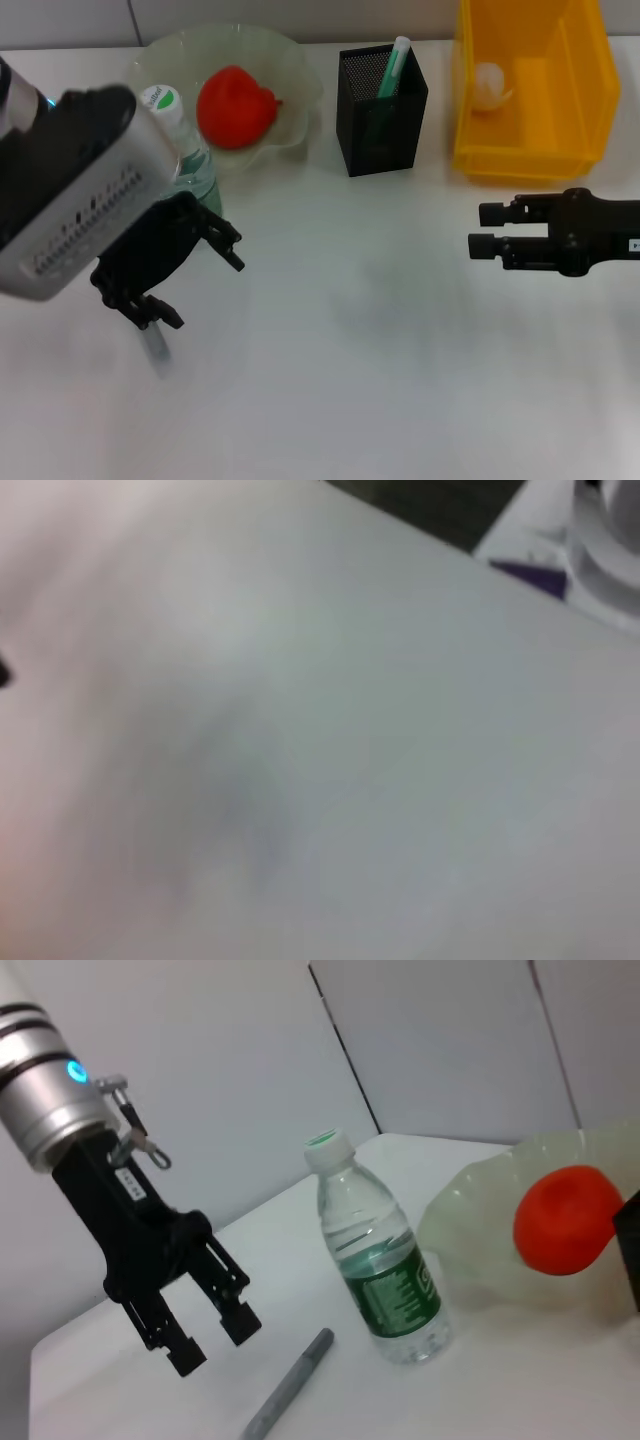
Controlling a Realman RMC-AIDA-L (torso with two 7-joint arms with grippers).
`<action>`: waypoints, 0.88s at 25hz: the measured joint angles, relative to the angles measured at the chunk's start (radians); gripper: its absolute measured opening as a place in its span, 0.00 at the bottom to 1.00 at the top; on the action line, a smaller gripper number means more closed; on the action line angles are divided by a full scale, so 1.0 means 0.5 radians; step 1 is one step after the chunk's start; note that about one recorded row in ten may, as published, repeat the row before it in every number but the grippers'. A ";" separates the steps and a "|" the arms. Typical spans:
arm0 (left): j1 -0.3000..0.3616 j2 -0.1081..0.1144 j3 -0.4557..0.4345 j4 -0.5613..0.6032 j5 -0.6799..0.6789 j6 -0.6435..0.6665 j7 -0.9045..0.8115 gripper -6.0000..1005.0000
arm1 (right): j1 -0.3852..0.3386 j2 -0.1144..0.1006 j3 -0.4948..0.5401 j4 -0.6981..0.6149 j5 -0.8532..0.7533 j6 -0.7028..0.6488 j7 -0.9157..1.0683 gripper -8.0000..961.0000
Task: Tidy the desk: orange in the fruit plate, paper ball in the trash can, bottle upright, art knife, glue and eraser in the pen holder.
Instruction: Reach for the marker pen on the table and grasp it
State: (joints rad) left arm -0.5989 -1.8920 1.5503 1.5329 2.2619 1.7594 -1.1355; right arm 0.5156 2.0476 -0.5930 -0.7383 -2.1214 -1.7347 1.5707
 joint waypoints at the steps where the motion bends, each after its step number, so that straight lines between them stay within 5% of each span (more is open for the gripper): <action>1: 0.022 0.003 0.023 0.015 0.018 -0.031 0.039 0.78 | 0.001 0.000 0.002 0.000 0.001 0.007 0.000 0.65; 13: 0.081 0.020 0.115 -0.044 0.147 -0.149 0.203 0.78 | 0.024 0.023 0.006 0.025 0.004 0.108 0.000 0.65; 22: 0.117 -0.035 -0.020 -0.110 0.143 -0.174 0.274 0.78 | 0.009 0.026 0.015 0.026 0.052 0.127 0.000 0.65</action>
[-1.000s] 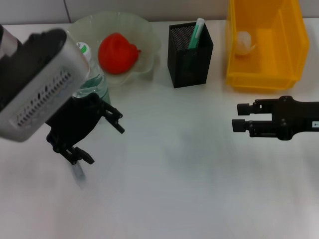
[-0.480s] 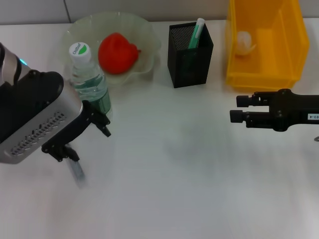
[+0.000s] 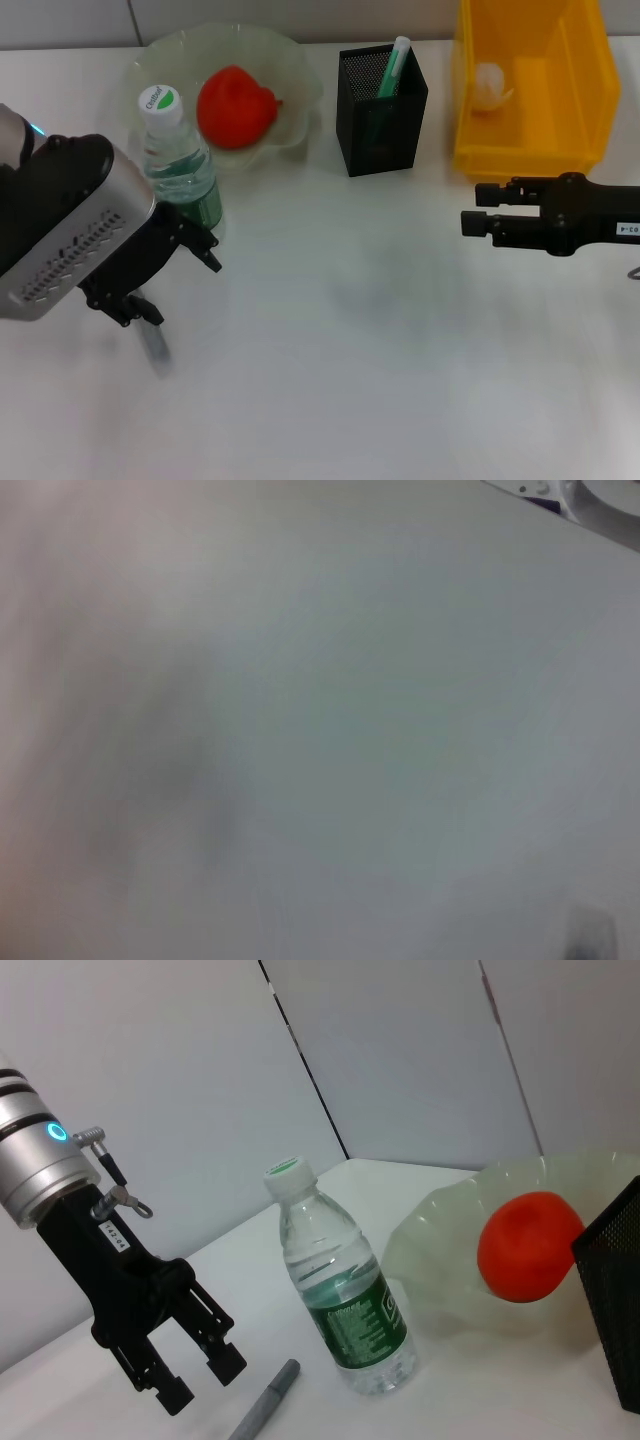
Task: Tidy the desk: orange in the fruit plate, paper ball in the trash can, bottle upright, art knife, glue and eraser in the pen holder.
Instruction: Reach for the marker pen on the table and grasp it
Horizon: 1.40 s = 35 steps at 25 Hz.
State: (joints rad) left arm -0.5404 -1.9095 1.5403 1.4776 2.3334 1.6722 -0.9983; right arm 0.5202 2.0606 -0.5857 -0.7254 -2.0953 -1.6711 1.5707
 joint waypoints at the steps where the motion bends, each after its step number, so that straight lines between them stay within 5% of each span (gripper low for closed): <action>1: -0.003 -0.002 -0.002 -0.002 0.001 0.001 -0.004 0.78 | 0.000 0.000 0.000 0.000 0.000 0.008 -0.002 0.65; 10: -0.068 -0.002 0.004 -0.070 0.034 -0.006 -0.003 0.78 | 0.039 -0.016 -0.001 0.050 0.003 0.051 -0.015 0.65; 25: -0.150 0.110 0.196 -0.256 -0.009 -0.028 0.219 0.78 | 0.039 -0.015 -0.003 0.052 0.023 0.072 0.044 0.65; 35: -0.148 0.110 0.268 -0.356 0.016 -0.112 0.225 0.77 | 0.042 -0.008 -0.023 0.052 0.025 0.076 0.055 0.65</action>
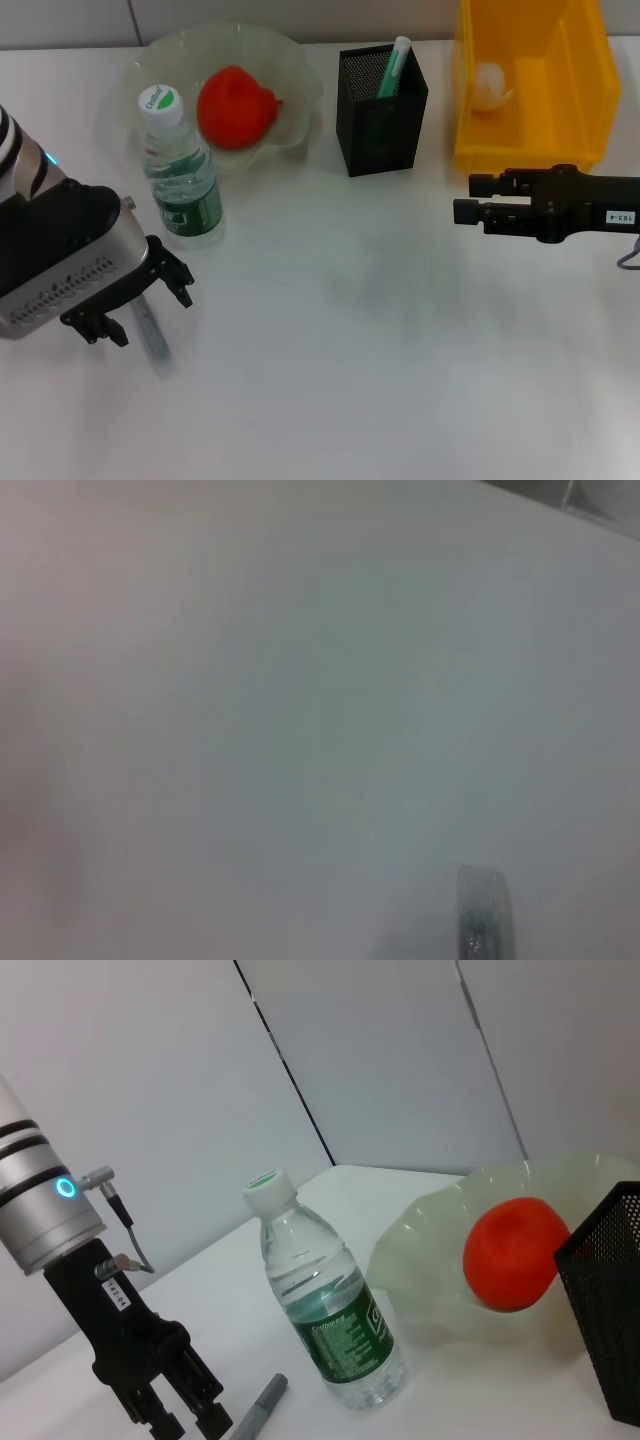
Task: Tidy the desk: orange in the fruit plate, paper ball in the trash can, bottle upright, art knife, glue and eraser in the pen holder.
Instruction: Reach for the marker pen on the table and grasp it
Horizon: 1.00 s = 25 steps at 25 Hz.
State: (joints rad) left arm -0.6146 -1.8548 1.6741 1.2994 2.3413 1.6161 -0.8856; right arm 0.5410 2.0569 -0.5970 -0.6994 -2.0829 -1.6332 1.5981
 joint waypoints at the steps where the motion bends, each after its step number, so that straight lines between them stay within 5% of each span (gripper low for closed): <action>1: 0.000 -0.002 0.007 -0.002 0.004 0.001 -0.009 0.77 | 0.001 0.001 0.000 0.000 0.000 0.000 0.000 0.65; 25: -0.040 -0.086 0.176 -0.096 0.187 -0.120 -0.221 0.62 | -0.018 0.001 0.001 -0.001 -0.004 -0.033 0.000 0.65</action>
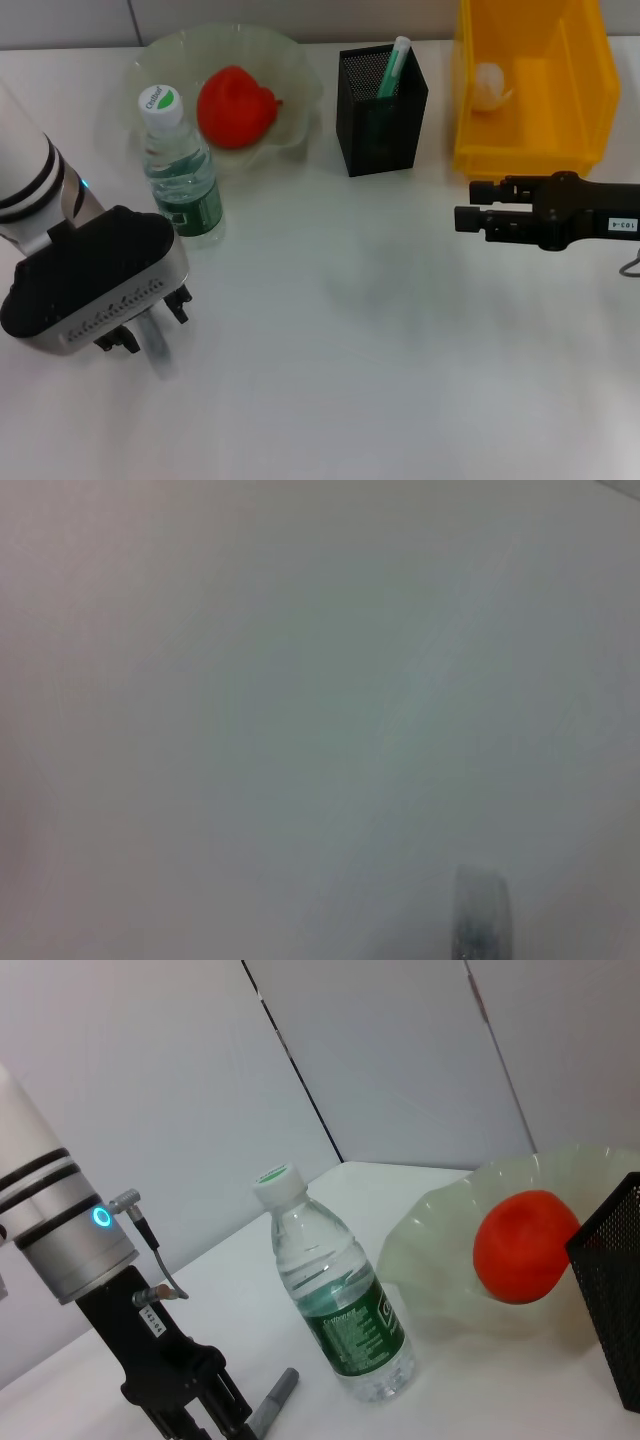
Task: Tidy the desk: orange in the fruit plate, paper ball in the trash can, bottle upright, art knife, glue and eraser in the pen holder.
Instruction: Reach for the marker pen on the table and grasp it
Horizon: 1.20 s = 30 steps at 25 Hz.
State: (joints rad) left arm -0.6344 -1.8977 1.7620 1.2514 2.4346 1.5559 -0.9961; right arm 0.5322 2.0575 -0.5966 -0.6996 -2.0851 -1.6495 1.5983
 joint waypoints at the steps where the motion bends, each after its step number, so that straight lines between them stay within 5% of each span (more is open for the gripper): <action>1: 0.001 -0.001 0.002 -0.001 0.005 -0.001 -0.001 0.61 | 0.000 0.000 0.000 0.000 -0.001 -0.001 0.000 0.65; 18: 0.007 -0.034 0.019 -0.016 0.076 -0.029 -0.033 0.49 | 0.000 -0.001 0.000 0.000 -0.006 -0.018 -0.009 0.65; 23: 0.010 -0.041 0.021 -0.022 0.093 -0.039 -0.033 0.37 | 0.000 -0.004 0.000 0.000 -0.008 -0.018 -0.010 0.65; 30: 0.016 -0.061 0.020 -0.048 0.119 -0.043 -0.033 0.37 | 0.000 -0.003 -0.002 0.000 -0.010 -0.017 -0.013 0.65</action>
State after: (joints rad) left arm -0.6264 -1.9283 1.7723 1.2274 2.4940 1.5342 -1.0125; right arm 0.5323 2.0562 -0.5974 -0.6994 -2.0899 -1.6583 1.5917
